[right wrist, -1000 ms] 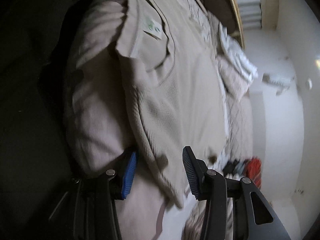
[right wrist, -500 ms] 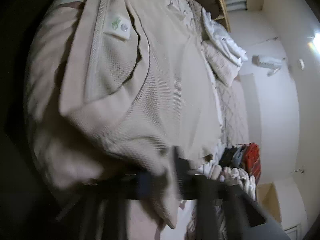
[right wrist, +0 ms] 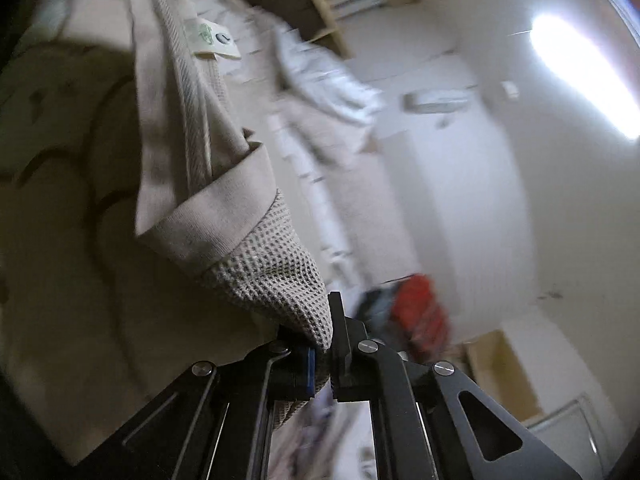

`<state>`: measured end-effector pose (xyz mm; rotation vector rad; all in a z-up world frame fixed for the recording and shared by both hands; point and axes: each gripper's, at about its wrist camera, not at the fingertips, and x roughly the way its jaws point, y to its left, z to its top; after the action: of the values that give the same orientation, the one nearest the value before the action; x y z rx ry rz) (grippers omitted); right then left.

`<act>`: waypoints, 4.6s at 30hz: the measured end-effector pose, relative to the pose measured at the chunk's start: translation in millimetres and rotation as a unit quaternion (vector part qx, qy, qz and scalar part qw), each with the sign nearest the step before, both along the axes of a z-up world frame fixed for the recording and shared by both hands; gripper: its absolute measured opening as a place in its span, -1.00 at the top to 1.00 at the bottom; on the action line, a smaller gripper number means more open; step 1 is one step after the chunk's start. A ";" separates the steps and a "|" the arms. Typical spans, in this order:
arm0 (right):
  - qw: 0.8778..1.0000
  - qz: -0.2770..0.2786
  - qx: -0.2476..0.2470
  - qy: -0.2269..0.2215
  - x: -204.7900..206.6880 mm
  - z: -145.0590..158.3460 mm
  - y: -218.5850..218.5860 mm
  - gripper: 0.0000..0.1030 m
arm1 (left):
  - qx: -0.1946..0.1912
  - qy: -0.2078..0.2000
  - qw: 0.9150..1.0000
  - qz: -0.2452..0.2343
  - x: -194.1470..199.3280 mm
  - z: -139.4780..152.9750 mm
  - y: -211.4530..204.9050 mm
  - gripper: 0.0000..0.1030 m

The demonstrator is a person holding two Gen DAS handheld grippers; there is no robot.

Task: Fold clothes

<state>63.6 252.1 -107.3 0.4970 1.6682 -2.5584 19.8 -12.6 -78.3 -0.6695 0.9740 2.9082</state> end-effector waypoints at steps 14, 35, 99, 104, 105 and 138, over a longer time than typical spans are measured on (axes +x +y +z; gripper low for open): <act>0.994 -0.003 0.029 0.103 54.0 105.4 -2.5 0.91 | -0.034 0.063 0.997 -0.027 74.4 67.5 -5.4 0.92; 0.954 -0.058 -0.195 -0.218 -128.6 39.5 19.4 0.91 | 0.073 -0.238 0.968 0.004 -138.1 -4.3 11.1 0.92; 0.847 -0.186 -0.347 -0.358 -136.7 -81.1 141.9 0.84 | 0.186 -0.311 0.932 0.011 -51.6 -102.2 -81.0 -0.22; 0.839 -0.210 -0.328 -0.381 -142.4 -116.4 132.1 0.84 | 0.080 -0.278 0.956 -0.041 -32.1 -109.4 -62.4 -0.28; 0.835 -0.214 -0.334 -0.380 -143.0 -121.1 132.8 0.84 | 0.059 -0.260 0.963 -0.044 -31.0 -113.5 -58.0 -0.28; 0.791 -0.249 -0.397 -0.394 -162.2 -126.6 142.8 0.84 | 0.200 -0.368 0.907 -0.039 -163.9 -48.2 -87.2 0.04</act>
<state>-98.6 394.9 -233.9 1.7183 0.1443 -2.4108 -144.1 -99.8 -126.5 -1.4634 0.2909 2.3103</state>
